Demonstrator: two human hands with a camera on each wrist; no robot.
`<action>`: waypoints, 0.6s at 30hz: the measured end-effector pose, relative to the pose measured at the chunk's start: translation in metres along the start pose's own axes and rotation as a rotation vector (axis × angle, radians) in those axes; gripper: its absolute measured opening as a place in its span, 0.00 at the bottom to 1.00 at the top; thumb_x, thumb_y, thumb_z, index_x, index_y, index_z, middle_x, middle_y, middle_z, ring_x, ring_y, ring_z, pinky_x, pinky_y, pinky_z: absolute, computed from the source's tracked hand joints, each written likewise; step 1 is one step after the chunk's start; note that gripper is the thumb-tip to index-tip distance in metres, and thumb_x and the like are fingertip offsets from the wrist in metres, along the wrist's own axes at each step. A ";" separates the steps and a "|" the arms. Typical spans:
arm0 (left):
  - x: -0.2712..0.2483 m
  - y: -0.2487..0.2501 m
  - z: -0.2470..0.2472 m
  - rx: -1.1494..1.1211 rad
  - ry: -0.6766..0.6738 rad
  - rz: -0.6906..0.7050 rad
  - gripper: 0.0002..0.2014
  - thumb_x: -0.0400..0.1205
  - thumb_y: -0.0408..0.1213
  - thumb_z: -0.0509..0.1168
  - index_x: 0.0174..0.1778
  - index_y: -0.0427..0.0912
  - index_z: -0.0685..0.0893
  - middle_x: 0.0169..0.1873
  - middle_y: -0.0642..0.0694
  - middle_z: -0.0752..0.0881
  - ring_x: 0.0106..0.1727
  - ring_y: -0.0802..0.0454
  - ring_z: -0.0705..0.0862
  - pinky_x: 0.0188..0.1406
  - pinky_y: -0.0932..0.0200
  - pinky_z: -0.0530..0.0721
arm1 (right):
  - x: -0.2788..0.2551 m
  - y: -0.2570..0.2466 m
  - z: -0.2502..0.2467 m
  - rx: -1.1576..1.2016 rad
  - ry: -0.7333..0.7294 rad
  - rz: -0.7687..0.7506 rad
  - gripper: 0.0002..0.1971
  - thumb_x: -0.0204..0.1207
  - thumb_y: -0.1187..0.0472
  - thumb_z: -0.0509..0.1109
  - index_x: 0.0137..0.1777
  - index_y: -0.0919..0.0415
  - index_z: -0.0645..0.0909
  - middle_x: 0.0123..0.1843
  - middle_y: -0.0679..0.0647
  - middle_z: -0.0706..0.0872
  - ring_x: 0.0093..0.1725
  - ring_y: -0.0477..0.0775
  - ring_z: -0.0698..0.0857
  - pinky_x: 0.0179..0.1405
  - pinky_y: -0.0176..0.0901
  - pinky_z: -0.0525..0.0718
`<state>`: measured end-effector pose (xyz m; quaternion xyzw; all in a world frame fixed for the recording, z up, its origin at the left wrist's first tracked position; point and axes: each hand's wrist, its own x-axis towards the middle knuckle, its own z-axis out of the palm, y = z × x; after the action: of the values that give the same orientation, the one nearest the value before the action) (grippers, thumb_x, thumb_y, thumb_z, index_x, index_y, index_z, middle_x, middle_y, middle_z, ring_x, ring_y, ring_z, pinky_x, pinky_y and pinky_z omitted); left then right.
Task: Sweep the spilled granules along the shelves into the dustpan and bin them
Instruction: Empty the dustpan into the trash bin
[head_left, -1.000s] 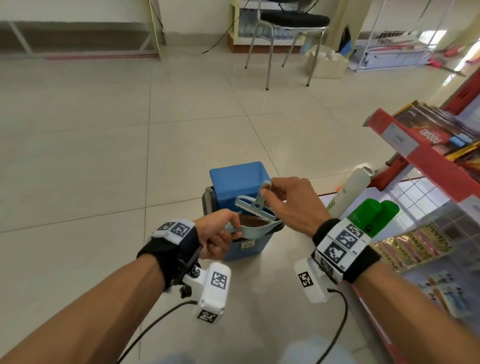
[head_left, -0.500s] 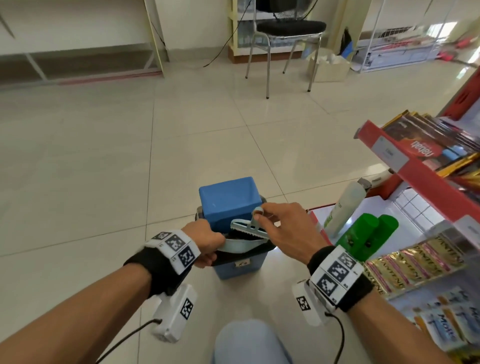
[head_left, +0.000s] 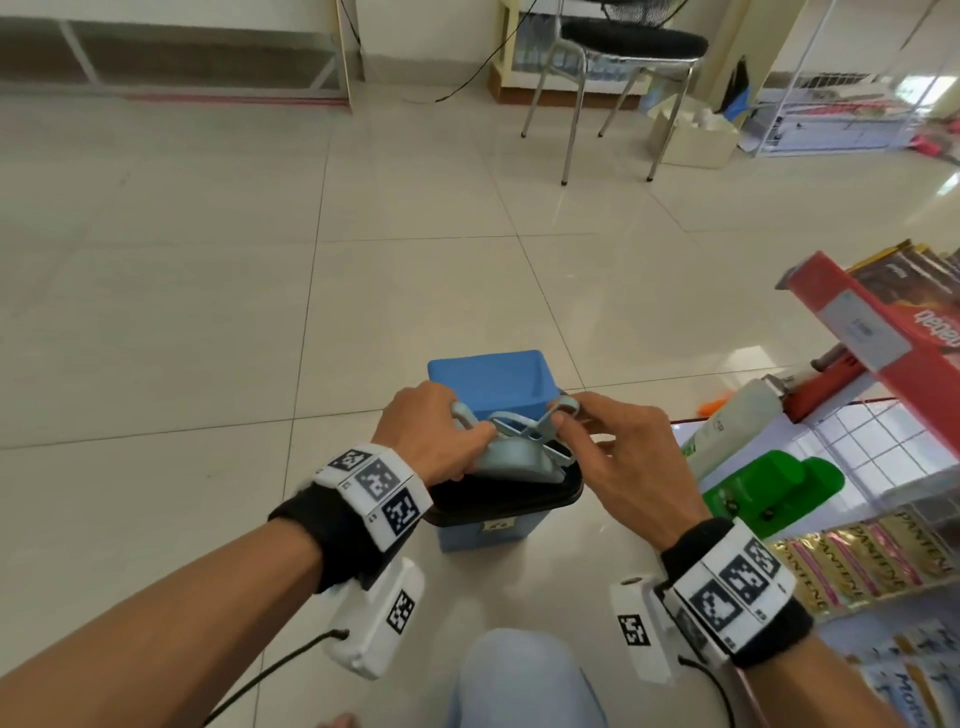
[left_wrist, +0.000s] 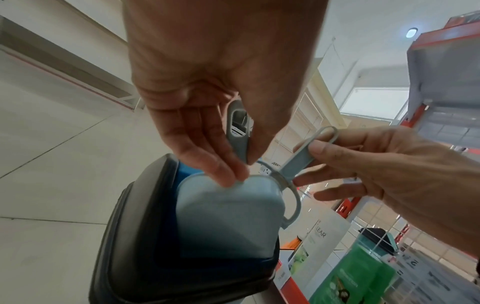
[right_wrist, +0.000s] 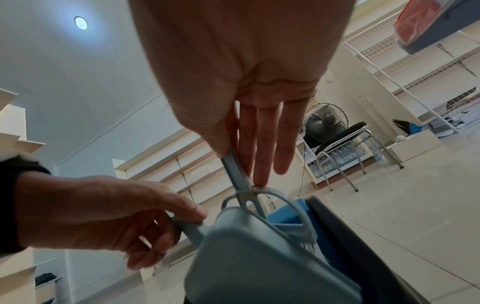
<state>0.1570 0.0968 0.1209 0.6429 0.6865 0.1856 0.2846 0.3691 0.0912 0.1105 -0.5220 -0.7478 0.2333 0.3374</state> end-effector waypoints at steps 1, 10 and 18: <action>-0.002 0.001 0.002 -0.004 -0.022 0.005 0.15 0.76 0.47 0.69 0.31 0.39 0.88 0.24 0.46 0.91 0.30 0.51 0.91 0.43 0.50 0.91 | 0.001 -0.001 0.000 -0.005 0.006 0.001 0.08 0.83 0.52 0.67 0.49 0.51 0.86 0.43 0.41 0.91 0.46 0.39 0.90 0.41 0.46 0.91; -0.021 -0.004 0.026 -0.025 0.077 0.012 0.15 0.77 0.52 0.69 0.38 0.42 0.84 0.30 0.48 0.91 0.35 0.50 0.90 0.42 0.49 0.90 | -0.003 0.004 -0.003 -0.130 -0.004 0.020 0.10 0.83 0.48 0.65 0.50 0.50 0.87 0.43 0.40 0.91 0.43 0.40 0.89 0.41 0.49 0.91; -0.036 -0.010 0.028 -0.061 0.167 0.025 0.14 0.75 0.52 0.72 0.36 0.44 0.83 0.31 0.51 0.87 0.36 0.52 0.85 0.38 0.53 0.87 | -0.014 0.007 -0.002 -0.137 -0.003 0.007 0.11 0.82 0.46 0.64 0.47 0.49 0.85 0.39 0.39 0.90 0.41 0.40 0.89 0.38 0.49 0.90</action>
<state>0.1677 0.0572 0.0985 0.6248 0.6938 0.2629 0.2432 0.3782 0.0806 0.1038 -0.5459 -0.7607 0.1836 0.2992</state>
